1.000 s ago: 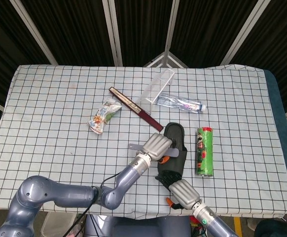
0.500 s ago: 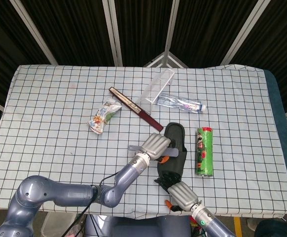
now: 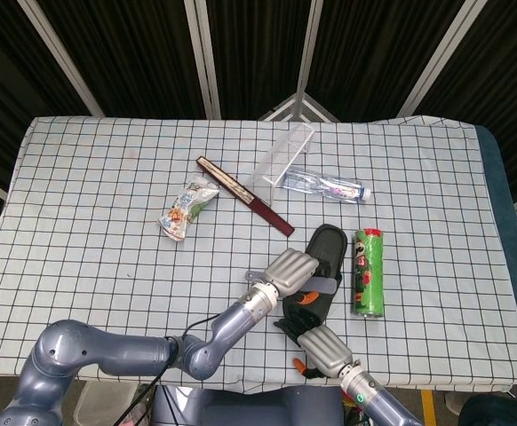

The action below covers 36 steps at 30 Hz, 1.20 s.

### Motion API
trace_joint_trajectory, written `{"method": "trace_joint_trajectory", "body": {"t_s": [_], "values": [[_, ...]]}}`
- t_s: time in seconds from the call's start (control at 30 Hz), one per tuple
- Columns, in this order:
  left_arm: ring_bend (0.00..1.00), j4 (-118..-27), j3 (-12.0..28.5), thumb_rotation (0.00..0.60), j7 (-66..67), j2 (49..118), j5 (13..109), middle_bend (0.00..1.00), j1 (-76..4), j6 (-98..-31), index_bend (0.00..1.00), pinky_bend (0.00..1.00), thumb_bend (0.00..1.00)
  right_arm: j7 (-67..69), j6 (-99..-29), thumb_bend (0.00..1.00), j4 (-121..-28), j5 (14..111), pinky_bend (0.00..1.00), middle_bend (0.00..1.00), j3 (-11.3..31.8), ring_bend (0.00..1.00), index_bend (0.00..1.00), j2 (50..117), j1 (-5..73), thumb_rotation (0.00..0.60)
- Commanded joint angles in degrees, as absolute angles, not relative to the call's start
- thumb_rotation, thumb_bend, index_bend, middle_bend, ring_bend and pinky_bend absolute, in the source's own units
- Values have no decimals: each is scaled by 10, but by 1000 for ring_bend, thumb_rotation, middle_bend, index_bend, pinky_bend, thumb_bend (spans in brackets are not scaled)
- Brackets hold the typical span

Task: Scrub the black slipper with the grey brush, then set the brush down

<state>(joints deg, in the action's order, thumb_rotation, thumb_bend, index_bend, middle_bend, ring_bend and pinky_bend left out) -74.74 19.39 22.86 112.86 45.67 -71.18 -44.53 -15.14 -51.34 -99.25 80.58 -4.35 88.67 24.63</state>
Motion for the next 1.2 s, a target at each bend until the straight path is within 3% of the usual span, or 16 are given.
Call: {"method": "trace_joint_trajectory", "body": {"t_s": [0.03,0.33,0.4,0.67,0.83,1.2], "values": [[475,-742,183,600,231,1128,467,565,-708,-447,450,530,705,-156,-511,557,-995,800,12,116,-40,51,0,888,250,600],[481,-802,151,600,299,1067,411,571,-697,-461,457,530,706,-173,-515,557,-1006,781,12,116,-35,51,0,886,255,600],[482,-820,150,600,315,1053,389,571,-698,-468,457,530,709,-170,-527,558,-1008,791,12,116,-52,51,0,878,244,600],[484,-819,151,600,330,1057,350,578,-713,-468,458,530,710,-158,-528,558,-1003,804,12,116,-58,51,0,875,245,600],[486,-781,162,600,307,1090,372,572,-721,-461,453,526,707,-156,-527,557,-1001,802,12,116,-56,51,0,875,248,600],[454,-731,169,600,211,1147,513,533,-711,-486,426,498,707,-163,-514,557,-1000,779,12,116,-45,51,0,879,261,600]]}}
